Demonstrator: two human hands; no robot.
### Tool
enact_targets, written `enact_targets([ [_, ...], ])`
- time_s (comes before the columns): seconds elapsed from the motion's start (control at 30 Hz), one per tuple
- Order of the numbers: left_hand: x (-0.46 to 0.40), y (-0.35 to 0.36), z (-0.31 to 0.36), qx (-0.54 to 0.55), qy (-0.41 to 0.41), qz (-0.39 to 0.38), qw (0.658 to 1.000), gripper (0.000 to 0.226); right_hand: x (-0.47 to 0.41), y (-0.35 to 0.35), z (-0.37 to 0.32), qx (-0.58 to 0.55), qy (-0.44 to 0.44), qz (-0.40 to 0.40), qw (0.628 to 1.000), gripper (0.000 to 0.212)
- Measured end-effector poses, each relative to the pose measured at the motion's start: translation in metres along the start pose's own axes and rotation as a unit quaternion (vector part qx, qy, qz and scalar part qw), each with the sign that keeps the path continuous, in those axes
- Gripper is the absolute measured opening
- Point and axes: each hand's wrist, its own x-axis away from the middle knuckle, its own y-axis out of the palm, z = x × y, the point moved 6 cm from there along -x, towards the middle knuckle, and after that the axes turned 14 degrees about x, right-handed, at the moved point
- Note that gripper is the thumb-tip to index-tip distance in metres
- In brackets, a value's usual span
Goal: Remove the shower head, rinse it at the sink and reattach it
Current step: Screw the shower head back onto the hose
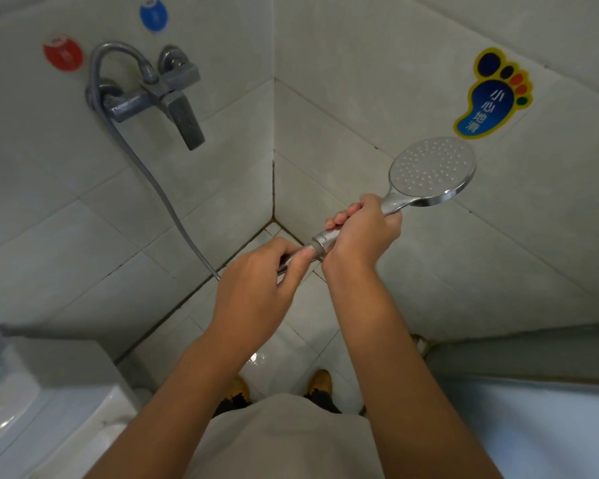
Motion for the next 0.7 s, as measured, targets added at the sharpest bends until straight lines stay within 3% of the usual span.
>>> enact_targets([
  [0.23,0.008,-0.005,0.006,-0.007,0.046,0.074,0.996,0.021,0.008,0.003,0.003,-0.016,0.02,-0.003,1.0,0.011],
  [0.43,0.009,0.003,-0.002,0.052,-0.012,0.009,0.999,0.027,0.01,0.004,-0.001,-0.019,-0.001,-0.007,1.0,0.014],
  [0.53,0.007,0.006,-0.005,0.085,-0.021,-0.021,0.996,0.051,0.011,0.003,0.0,-0.015,0.0,-0.007,1.0,0.015],
  [0.7,0.004,0.002,-0.007,0.043,0.007,-0.021,0.999,0.034,0.01,0.002,0.001,-0.004,-0.003,-0.008,1.0,0.015],
])
